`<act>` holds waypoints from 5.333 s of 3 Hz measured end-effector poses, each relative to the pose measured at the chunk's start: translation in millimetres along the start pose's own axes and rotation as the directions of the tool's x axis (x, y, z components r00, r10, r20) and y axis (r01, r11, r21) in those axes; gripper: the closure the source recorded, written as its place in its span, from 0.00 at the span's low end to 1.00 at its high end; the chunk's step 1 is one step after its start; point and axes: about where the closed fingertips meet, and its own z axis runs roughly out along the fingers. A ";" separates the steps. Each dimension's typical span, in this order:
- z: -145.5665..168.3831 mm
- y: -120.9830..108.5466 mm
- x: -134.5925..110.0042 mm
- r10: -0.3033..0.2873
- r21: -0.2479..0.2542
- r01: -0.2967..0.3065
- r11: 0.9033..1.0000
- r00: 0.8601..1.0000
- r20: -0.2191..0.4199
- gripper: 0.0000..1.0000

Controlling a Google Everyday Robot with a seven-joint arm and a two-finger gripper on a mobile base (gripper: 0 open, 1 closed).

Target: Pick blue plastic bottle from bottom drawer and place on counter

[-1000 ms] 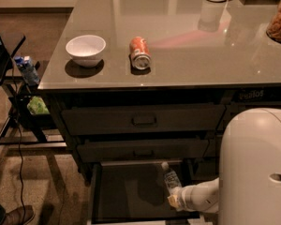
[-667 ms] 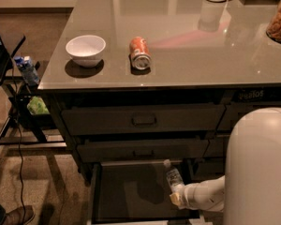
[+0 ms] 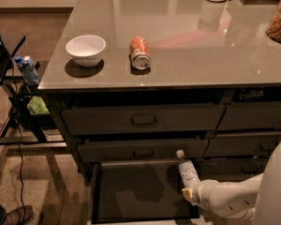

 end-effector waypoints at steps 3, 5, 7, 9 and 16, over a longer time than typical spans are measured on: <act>-49.5 -13.6 -36.8 -0.022 0.064 0.020 0.998 0.999 0.031 1.00; -115.9 -57.3 -71.0 -0.042 0.188 0.018 0.982 0.991 0.127 1.00; -127.1 -70.0 -71.0 -0.036 0.210 0.006 0.978 0.989 0.143 1.00; -180.0 -101.1 -81.7 -0.018 0.256 -0.049 0.965 0.967 0.253 1.00; -285.3 -110.3 -179.7 -0.207 0.340 0.044 0.939 0.863 0.461 1.00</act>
Offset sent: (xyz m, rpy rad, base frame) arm 0.0135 -0.0068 0.0741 -0.0544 -0.0593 -0.0118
